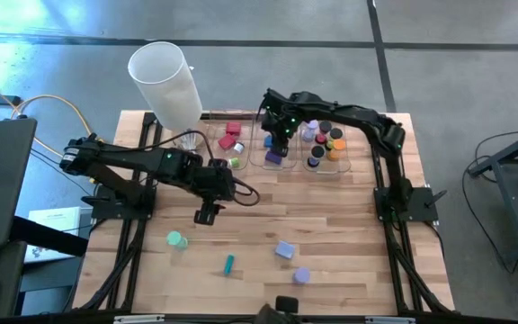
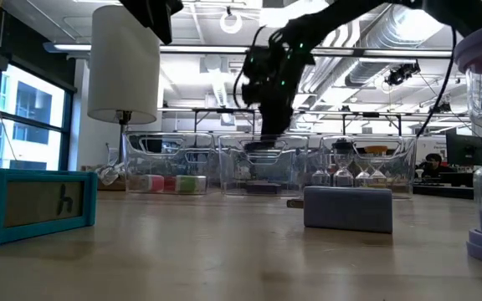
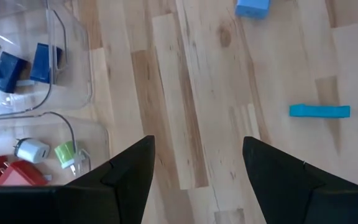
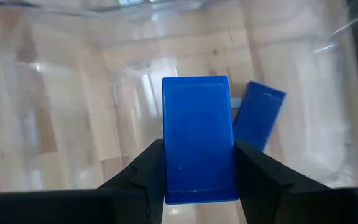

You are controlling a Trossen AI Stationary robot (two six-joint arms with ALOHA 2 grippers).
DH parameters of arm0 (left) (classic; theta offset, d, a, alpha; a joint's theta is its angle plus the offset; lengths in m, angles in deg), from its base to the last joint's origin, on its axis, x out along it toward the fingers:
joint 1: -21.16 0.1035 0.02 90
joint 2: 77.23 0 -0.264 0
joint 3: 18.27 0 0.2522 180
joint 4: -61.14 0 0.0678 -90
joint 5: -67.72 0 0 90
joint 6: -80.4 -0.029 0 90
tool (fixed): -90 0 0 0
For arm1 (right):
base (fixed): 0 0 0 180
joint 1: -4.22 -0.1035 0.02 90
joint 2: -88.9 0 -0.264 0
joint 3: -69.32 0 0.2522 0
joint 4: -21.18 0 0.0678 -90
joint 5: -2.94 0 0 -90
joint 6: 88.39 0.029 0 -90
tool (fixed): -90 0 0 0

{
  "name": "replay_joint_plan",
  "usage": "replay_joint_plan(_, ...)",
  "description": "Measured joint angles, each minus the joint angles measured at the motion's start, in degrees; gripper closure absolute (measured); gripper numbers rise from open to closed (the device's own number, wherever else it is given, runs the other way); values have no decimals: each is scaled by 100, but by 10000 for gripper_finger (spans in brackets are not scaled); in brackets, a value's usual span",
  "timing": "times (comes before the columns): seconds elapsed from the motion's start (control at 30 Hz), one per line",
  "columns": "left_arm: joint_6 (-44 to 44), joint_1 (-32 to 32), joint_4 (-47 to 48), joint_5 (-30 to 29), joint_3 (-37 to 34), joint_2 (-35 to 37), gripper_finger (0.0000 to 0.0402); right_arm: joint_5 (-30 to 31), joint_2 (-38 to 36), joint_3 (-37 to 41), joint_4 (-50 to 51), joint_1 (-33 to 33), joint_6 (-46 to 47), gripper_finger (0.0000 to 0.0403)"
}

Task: Pick & Place Office items
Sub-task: Put the dark blue digital clock into the middle transparent bin

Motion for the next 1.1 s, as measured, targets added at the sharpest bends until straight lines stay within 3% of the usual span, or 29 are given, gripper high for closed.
replay_joint_plan(0.3,-219,-1,271,-2,0,20,167,-91,614,0,-125,156,9,263)
replay_joint_plan(1.1,-65,-1,433,-17,-2,118,167,359,813,7,-28,143,-125,263)
